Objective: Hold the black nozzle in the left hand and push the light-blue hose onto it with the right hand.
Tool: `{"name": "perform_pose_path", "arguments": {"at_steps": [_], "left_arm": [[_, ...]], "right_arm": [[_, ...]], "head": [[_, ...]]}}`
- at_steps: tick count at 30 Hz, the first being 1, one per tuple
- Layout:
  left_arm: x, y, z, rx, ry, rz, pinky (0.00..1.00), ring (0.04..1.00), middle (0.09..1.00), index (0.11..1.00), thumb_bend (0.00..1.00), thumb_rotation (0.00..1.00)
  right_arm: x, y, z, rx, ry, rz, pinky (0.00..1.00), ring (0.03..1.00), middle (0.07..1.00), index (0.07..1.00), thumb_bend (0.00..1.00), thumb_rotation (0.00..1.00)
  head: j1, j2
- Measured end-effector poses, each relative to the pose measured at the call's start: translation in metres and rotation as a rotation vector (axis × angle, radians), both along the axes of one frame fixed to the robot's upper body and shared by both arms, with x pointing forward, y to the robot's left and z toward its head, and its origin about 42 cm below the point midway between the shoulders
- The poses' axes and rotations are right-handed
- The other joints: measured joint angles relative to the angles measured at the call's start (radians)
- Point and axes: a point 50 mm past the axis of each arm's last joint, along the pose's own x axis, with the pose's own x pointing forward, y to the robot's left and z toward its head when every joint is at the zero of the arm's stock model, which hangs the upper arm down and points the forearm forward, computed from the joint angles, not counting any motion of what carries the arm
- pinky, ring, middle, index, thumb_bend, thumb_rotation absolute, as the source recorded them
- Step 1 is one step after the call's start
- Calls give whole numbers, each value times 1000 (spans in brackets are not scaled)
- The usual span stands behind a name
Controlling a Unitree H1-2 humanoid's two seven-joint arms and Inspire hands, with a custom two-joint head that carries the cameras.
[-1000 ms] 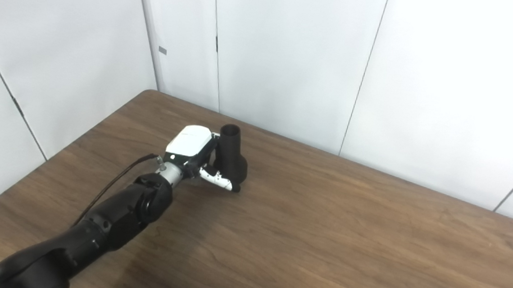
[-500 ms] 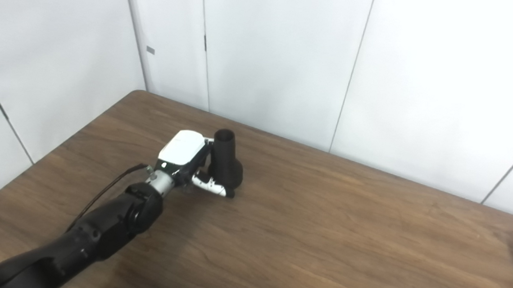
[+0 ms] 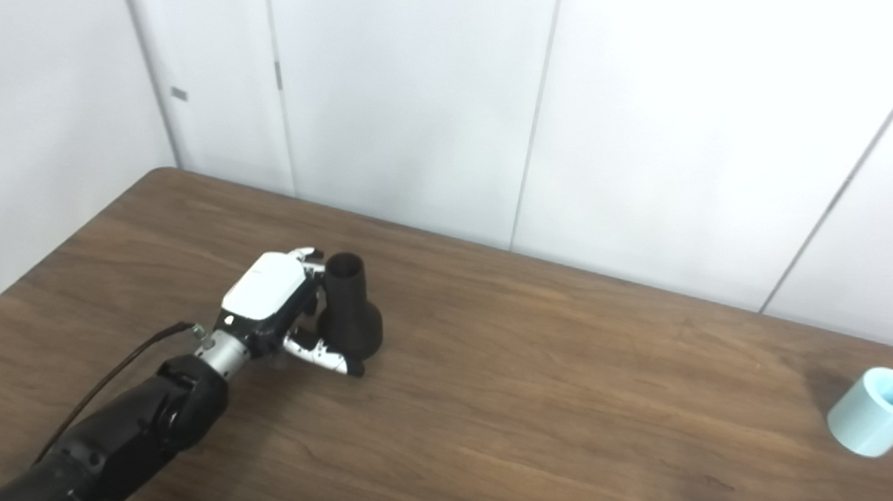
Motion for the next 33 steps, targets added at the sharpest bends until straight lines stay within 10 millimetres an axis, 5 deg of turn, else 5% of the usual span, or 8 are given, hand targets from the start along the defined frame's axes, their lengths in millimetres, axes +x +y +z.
{"name": "perform_pose_path", "arguments": {"at_steps": [5, 9, 18, 28, 31, 33], "left_arm": [[-7, -9, 0, -6, 14, -60, 823, 481, 492, 458, 504, 0], [-12, -16, 0, -9, 15, -96, 825, 518, 463, 468, 503, 0], [-21, -44, -2, -12, 9, -234, 796, 524, 463, 462, 502, 0], [-28, -84, -4, -10, 9, -366, 783, 541, 472, 443, 500, 0], [-32, -95, -5, -11, 15, -401, 767, 539, 473, 444, 500, 0], [-35, -104, -6, -10, 12, -434, 753, 536, 471, 444, 500, 0]], "right_arm": [[-2, -2, 21, -80, -51, -94, 503, 610, 646, 611, 346, 313], [-1, -3, 26, -76, -56, -171, 552, 649, 678, 637, 322, 25], [-10, -17, 31, -47, -80, -278, 557, 648, 665, 645, 327, 0], [-16, -25, 40, -62, -107, -445, 540, 627, 644, 623, 458, 0], [-17, -29, 42, -71, -128, -505, 376, 474, 557, 625, 512, 0], [-19, -33, 43, -64, -142, -540, 361, 476, 558, 623, 547, 0]], "head": [[-61, 0], [-81, 2], [-154, 6], [-215, 25], [-238, 29], [-261, 35]]}}
